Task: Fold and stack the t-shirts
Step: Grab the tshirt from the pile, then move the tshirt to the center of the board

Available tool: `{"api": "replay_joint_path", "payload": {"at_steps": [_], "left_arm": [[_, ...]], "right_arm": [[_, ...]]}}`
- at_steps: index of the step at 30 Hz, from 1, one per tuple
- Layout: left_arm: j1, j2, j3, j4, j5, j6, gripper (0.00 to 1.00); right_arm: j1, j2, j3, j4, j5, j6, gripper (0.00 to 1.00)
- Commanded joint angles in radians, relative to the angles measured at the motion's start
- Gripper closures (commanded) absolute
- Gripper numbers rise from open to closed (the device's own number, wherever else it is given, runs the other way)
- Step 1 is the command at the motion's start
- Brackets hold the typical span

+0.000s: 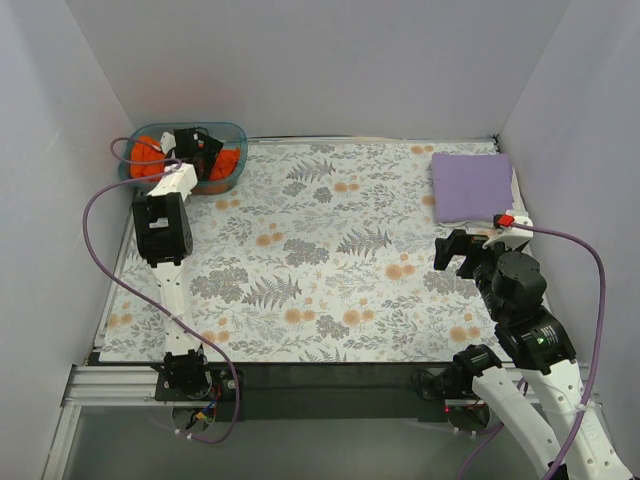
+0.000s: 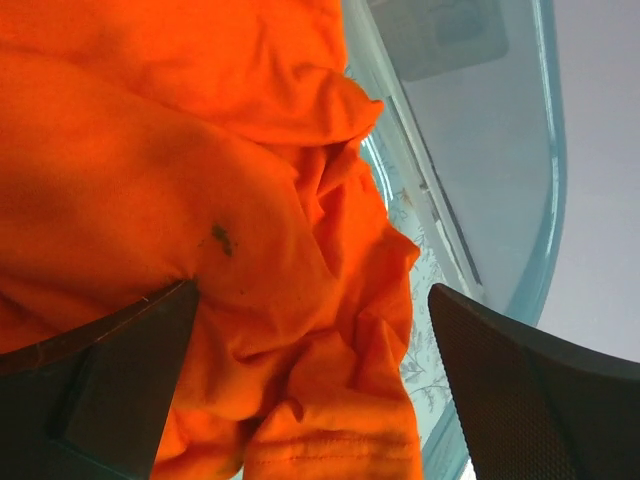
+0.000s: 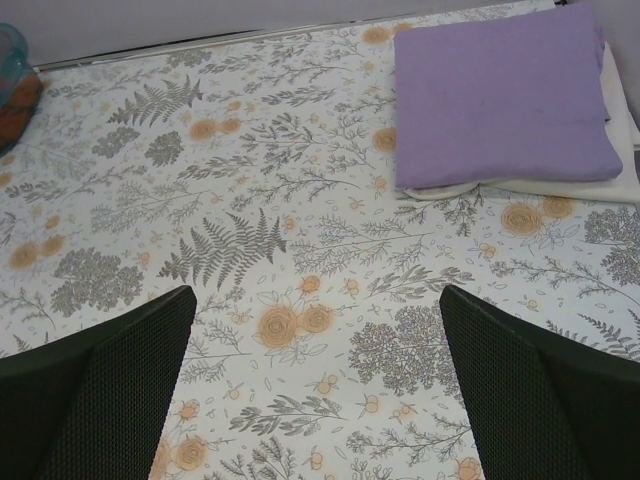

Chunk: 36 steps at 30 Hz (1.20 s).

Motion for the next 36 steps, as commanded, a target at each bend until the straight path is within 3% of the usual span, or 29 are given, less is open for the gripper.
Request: {"api": "replay_joint_path", "payload": {"at_steps": [1,5,8,9,12,13,14,24,30,36], "left_arm": [[0.009,0.025,0.042,-0.03,0.046,-0.02,0.08],[0.009,0.06,0.051,-0.022,0.077,-0.031,0.19],[0.009,0.064,0.049,-0.01,0.119,-0.022,0.46],[0.007,0.062,0.046,-0.007,0.12,-0.019,0.6],[0.009,0.041,0.034,0.009,0.123,0.002,0.8],[0.009,0.033,0.028,0.015,0.123,0.01,0.94],[0.009,0.01,0.02,0.027,0.125,0.016,1.0],[0.009,-0.264,-0.017,0.107,0.157,0.136,1.0],[-0.011,-0.445,0.034,0.11,0.304,0.168,1.0],[-0.161,-0.627,0.139,0.091,0.46,0.194,1.0]], "right_arm": [[0.005,-0.003,0.034,0.02,0.05,0.044,0.02],[0.003,-0.005,0.033,0.019,0.055,0.061,0.02],[0.003,-0.003,0.039,0.017,0.059,0.067,0.02],[0.005,-0.003,0.041,0.017,0.064,0.067,0.02],[0.003,0.007,0.05,0.017,0.07,0.064,0.02],[0.003,0.012,0.053,0.017,0.071,0.059,0.02],[0.003,0.017,0.057,0.017,0.071,0.054,0.02],[0.005,0.049,0.077,0.019,0.001,-0.027,0.02],[0.007,0.035,0.084,0.016,-0.04,-0.042,0.02],[0.003,-0.026,0.065,0.017,-0.1,-0.039,0.02]]}}
